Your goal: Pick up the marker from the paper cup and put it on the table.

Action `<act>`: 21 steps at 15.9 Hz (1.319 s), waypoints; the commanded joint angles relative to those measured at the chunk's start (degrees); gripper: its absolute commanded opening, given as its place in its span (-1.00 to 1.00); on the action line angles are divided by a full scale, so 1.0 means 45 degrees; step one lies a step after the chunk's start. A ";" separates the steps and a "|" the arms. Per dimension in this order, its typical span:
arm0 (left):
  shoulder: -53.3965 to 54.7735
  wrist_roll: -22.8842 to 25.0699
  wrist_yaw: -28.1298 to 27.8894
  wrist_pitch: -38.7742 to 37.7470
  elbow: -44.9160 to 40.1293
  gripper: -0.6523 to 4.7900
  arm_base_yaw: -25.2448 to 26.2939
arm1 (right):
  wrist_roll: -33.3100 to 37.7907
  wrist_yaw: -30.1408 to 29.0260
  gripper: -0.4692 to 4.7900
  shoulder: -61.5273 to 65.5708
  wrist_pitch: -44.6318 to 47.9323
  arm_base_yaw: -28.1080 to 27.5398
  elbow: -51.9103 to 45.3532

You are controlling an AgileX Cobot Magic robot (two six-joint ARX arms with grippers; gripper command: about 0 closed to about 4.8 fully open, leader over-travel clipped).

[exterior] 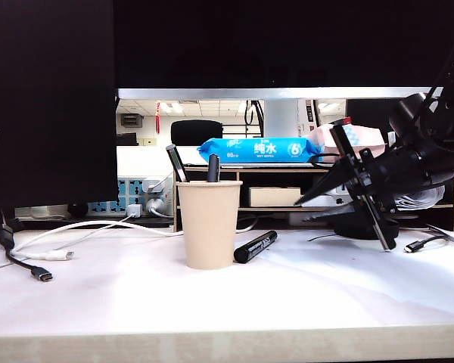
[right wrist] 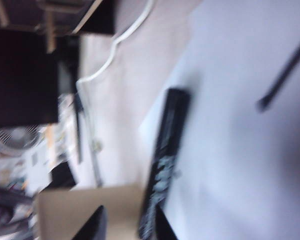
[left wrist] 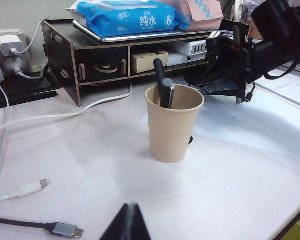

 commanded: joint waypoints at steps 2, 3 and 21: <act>0.0000 0.0010 -0.0019 0.0170 0.0010 -0.78 -0.0005 | -0.0515 -0.1865 -0.86 -0.0155 0.0219 -0.0083 0.0049; 0.0000 0.0010 -0.0019 0.0170 0.0010 -0.78 -0.0005 | -0.0874 -0.1671 -0.86 -0.0403 -0.0063 -0.0194 0.0044; 0.0000 0.0010 0.0005 0.0170 0.0010 -0.78 0.4702 | -0.5688 0.9010 -0.85 -1.6296 0.2594 0.0529 -0.9287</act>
